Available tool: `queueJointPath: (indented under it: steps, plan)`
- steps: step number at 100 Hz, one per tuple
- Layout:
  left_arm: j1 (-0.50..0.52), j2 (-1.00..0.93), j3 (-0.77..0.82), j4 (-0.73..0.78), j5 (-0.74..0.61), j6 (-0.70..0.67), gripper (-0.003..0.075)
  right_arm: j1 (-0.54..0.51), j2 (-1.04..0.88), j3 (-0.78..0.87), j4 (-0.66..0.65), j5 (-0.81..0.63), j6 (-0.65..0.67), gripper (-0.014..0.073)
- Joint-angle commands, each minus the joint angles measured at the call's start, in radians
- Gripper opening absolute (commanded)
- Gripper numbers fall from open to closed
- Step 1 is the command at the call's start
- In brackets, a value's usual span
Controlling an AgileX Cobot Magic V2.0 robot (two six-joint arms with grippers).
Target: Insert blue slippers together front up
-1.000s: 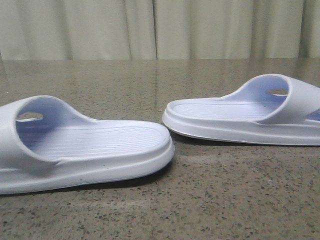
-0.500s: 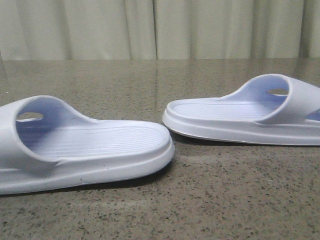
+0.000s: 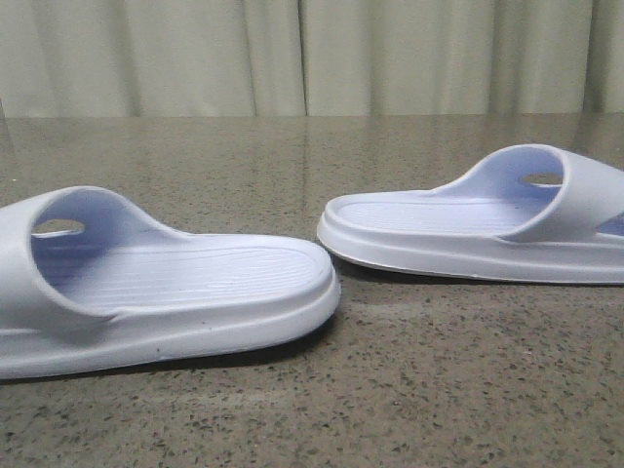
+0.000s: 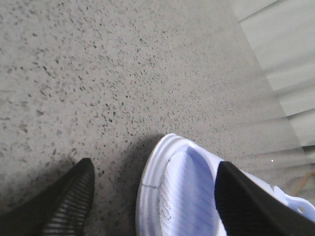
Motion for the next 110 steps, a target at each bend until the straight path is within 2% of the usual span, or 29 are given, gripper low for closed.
queueJointPath:
  steps: [1,110]
  plan:
    - [0.003,0.023,0.003,-0.05,0.096,-0.038,0.0456,-0.006,0.017,-0.035,0.002,-0.084,0.0,0.0362]
    - [0.003,0.089,0.001,-0.125,0.114,-0.034,0.0448,-0.006,0.017,-0.035,0.002,-0.07,0.0,0.0362]
